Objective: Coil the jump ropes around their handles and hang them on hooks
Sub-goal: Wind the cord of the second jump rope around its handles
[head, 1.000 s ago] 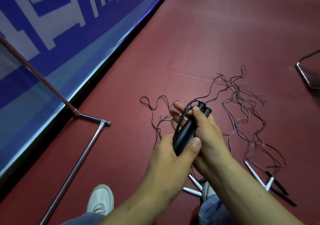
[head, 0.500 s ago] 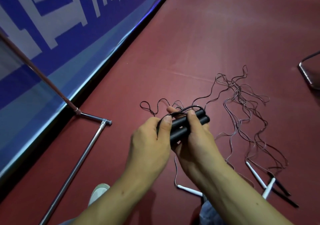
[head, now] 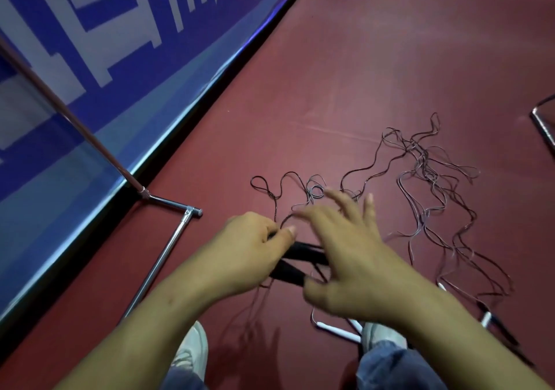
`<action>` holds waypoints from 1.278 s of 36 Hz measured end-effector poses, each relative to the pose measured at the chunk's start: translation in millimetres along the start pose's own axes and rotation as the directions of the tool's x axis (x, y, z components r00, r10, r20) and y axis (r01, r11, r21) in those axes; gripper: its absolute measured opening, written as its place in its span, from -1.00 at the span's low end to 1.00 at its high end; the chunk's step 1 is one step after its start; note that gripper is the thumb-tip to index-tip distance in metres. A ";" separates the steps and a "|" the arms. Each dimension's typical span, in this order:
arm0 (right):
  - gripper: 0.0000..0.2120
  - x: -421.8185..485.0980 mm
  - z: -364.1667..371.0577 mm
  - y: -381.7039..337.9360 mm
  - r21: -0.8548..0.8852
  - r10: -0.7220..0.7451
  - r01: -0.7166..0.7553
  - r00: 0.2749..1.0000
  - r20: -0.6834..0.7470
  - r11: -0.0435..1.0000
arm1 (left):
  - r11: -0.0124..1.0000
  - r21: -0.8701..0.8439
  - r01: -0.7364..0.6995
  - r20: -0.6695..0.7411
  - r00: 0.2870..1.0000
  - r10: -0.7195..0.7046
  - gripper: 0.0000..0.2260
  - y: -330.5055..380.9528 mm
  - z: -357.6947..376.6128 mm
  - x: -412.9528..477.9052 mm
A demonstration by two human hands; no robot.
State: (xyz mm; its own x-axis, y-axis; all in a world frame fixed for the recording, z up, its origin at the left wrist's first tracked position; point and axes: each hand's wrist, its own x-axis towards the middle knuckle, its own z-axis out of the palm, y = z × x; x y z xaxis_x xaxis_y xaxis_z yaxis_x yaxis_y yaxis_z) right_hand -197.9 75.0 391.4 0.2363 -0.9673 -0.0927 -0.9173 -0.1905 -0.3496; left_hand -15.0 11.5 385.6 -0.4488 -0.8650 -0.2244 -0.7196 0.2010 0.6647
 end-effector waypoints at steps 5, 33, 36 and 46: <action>-0.54 -1.1 12.6 -20.2 0.161 -0.003 -0.010 0.997 0.082 0.987 | 0.998 -0.057 0.013 0.082 0.997 -0.008 -0.56 4.2 0.0 -3.9; -0.73 -17.5 26.2 -3.6 -0.069 0.104 -0.103 0.994 0.013 0.992 | 0.995 -0.079 0.061 0.359 0.933 -0.029 -0.89 -10.2 -20.5 -22.4; -0.72 -18.6 26.5 -3.4 -0.066 0.109 -0.107 0.994 0.026 0.992 | 1.000 0.010 -0.017 0.313 0.950 0.013 -0.88 -12.1 -19.0 -22.3; -0.71 -25.8 32.9 -10.1 -0.110 0.069 -0.056 0.991 0.117 0.992 | 0.911 0.360 -0.203 0.276 0.956 0.104 -0.89 -5.6 -19.1 -30.1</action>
State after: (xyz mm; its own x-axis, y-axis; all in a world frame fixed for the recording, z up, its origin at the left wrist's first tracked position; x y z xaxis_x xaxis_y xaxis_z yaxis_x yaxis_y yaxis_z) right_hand -184.1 107.4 366.6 0.2083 -0.9517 -0.2254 -0.9589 -0.1533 -0.2389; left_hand 12.6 27.6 402.2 -0.6497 -0.6788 -0.3421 -0.7550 0.5237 0.3946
